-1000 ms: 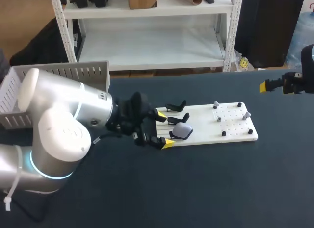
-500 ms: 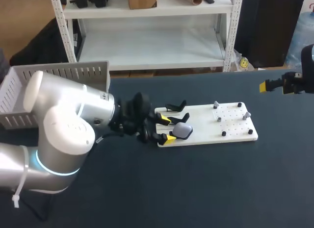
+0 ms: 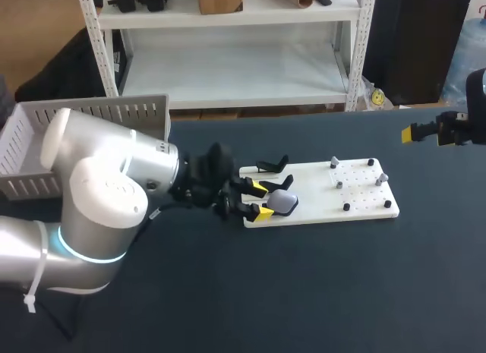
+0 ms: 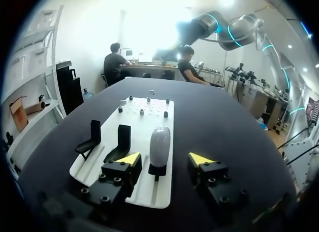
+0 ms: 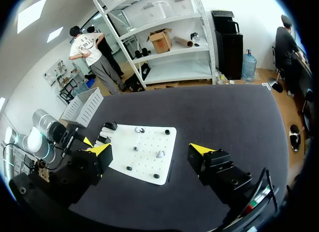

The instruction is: Pick up each earbud case from the left stands, insert the matching earbuds, close the lid, and place the case in the box.

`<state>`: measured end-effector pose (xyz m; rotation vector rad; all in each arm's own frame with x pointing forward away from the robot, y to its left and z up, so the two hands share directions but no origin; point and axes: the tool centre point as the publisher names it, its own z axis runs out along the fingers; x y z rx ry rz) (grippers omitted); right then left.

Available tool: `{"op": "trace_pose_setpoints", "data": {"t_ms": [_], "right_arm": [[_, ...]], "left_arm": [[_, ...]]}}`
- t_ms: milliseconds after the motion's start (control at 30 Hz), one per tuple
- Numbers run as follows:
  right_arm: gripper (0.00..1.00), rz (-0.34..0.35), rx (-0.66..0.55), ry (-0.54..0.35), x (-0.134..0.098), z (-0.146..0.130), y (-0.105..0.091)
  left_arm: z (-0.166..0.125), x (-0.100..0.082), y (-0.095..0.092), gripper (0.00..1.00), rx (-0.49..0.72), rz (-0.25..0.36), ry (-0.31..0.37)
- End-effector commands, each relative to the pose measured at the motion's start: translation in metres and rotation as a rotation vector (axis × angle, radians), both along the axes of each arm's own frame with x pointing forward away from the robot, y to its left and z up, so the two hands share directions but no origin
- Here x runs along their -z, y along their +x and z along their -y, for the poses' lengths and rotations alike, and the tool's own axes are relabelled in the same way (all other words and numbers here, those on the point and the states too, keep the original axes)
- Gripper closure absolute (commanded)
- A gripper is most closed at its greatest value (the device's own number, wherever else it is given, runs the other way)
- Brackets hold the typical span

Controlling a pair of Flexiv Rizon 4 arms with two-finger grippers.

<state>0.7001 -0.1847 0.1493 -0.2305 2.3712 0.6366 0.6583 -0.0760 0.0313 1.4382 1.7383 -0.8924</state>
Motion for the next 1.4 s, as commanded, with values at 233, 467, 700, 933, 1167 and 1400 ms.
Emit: {"op": "trace_pose_setpoints", "data": {"t_ms": [233,467,700,933,1167,1400], "right_arm": [[0.0,-0.001,-0.002,0.0,0.0,0.0,0.0],[0.0,-0.001,-0.002,0.0,0.0,0.0,0.0],[0.0,-0.001,-0.002,0.0,0.0,0.0,0.0],[0.0,-0.001,-0.002,0.0,0.0,0.0,0.0],[0.0,-0.001,-0.002,0.0,0.0,0.0,0.0],[0.0,-0.001,-0.002,0.0,0.0,0.0,0.0]], "left_arm": [[0.01,0.008,0.009,0.44,0.033,-0.02,-0.015],[0.015,0.011,0.011,0.43,0.043,-0.032,-0.021],[0.018,0.014,0.013,0.51,0.049,-0.045,-0.032],[0.021,0.016,0.013,0.51,0.059,-0.052,-0.037],[0.023,0.017,0.012,0.52,0.066,-0.054,-0.043],[0.025,0.017,0.011,0.53,0.073,-0.055,-0.047]]}}
